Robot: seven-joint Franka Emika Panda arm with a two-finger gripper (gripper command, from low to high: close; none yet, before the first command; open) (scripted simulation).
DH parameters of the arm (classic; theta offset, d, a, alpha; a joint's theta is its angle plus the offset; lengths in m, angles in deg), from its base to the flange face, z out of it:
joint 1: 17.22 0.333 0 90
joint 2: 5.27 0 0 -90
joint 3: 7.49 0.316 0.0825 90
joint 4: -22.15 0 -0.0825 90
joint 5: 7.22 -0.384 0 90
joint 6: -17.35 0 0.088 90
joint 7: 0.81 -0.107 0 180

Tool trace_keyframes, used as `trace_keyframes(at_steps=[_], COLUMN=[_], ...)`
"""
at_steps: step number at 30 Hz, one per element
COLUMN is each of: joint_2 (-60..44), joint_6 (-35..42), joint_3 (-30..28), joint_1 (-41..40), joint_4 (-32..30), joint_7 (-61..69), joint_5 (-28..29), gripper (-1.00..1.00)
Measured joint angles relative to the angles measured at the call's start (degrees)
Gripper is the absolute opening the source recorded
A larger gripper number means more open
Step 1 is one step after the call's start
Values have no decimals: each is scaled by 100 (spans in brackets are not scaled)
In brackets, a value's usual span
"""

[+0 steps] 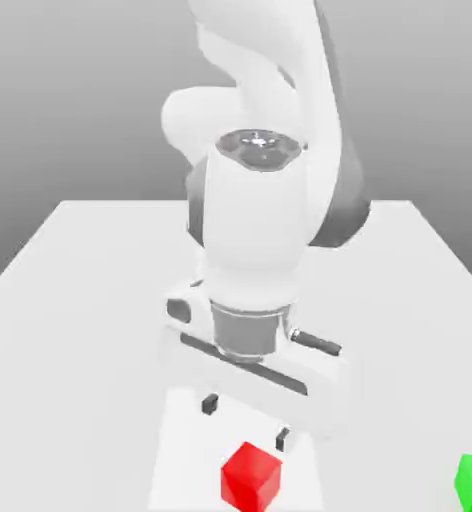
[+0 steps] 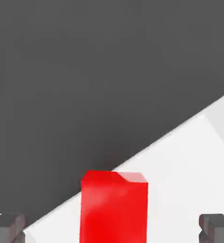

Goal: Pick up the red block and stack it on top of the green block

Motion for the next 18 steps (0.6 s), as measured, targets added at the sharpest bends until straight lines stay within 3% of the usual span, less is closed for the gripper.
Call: trace_keyframes(at_steps=[3, 4, 11, 18], joint_2=[-623, -758, -754, 107], joint_6=[-500, -610, -616, 341], joint_3=[-195, -244, -239, 154], joint_1=[155, 195, 190, 321], joint_4=[88, 109, 108, 193], joint_7=[-176, -212, -215, -245], joint_5=[199, 247, 246, -74], gripper=[0, -100, -100, -100])
